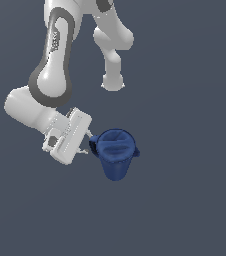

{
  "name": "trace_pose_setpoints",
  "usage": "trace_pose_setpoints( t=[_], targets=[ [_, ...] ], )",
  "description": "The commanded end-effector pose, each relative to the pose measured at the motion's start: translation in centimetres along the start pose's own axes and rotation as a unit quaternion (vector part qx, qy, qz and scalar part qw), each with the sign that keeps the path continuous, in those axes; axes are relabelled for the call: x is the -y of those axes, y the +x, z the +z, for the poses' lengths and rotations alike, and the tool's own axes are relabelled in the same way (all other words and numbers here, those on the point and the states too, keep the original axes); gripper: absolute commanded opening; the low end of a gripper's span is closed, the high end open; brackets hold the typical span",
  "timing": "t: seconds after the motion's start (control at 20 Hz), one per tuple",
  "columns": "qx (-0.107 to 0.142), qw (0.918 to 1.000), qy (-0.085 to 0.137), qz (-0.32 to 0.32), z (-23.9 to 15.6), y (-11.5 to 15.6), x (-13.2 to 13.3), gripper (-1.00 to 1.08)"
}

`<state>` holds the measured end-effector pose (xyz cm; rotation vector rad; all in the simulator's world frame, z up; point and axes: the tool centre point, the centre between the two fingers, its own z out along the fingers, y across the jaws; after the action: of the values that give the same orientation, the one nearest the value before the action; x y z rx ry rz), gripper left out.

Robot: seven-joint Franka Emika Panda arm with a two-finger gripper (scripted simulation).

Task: Pick up the object and move it to a goal position.

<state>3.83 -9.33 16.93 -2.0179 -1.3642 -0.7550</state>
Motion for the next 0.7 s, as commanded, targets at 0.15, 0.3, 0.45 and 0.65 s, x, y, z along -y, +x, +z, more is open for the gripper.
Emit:
trace_pose_setpoints(
  t=[0.15,0.3,0.45,0.65],
  targets=[
    [0.000,1.0000,0.001,0.000,1.35,0.04,0.10,-1.00],
    [0.000,1.0000,0.001,0.000,1.35,0.04,0.10,-1.00],
    [0.000,1.0000,0.001,0.000,1.35,0.04,0.10,-1.00],
    [0.000,1.0000,0.001,0.000,1.29,0.09,0.09,-1.00]
  ],
)
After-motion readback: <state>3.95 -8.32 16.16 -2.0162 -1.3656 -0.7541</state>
